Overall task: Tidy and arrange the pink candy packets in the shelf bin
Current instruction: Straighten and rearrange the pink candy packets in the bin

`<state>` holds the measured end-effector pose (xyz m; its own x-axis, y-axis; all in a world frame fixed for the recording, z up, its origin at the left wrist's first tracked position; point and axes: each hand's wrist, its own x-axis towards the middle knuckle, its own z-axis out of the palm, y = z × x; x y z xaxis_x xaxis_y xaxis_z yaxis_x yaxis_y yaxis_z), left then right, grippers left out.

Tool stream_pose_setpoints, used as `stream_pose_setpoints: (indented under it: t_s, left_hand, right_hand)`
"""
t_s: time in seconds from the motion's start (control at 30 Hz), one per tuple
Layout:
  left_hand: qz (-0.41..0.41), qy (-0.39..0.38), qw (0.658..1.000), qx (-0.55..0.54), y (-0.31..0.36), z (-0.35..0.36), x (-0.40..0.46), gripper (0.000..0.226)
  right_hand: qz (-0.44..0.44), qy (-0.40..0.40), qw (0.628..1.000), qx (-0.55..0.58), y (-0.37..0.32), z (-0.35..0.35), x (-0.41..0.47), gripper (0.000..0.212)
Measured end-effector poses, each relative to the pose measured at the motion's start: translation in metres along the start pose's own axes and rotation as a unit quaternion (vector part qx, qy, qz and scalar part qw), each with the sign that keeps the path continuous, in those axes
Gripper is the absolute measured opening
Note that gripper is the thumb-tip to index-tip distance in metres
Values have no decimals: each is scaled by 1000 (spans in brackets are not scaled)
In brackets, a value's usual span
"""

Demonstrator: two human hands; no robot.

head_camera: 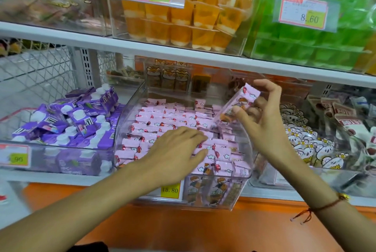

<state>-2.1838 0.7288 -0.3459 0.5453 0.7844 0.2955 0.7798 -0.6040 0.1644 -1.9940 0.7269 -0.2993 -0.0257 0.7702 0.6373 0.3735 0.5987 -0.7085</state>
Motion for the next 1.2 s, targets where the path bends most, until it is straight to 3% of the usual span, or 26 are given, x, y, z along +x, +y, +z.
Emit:
stream_pose_setpoints:
  t_s: [0.13, 0.33, 0.57, 0.67, 1.0, 1.2]
  left_hand:
    - [-1, -4, 1000, 1, -1, 1, 0, 49]
    - [-3, -14, 1000, -7, -2, 1, -1, 49]
    - [-1, -10, 1000, -8, -2, 2, 0, 48]
    - [0, -8, 1000, -6, -1, 2, 0, 48]
    - [-3, -11, 1000, -20, -1, 0, -1, 48]
    - [-8, -6, 999, -31, -1, 0, -1, 47]
  right_hand:
    - [38, -58, 995, -65, 11, 7, -5, 34]
    - [-3, -169, 967, -189, 14, -12, 3, 36]
    - [-112, -117, 916, -368, 12, -3, 17, 33]
    - [-108, -135, 908, -382, 12, 5, 15, 32]
    - [-31, -203, 939, -274, 4, -22, 28, 29]
    - [-115, -272, 800, -522, 35, 6, 4, 32]
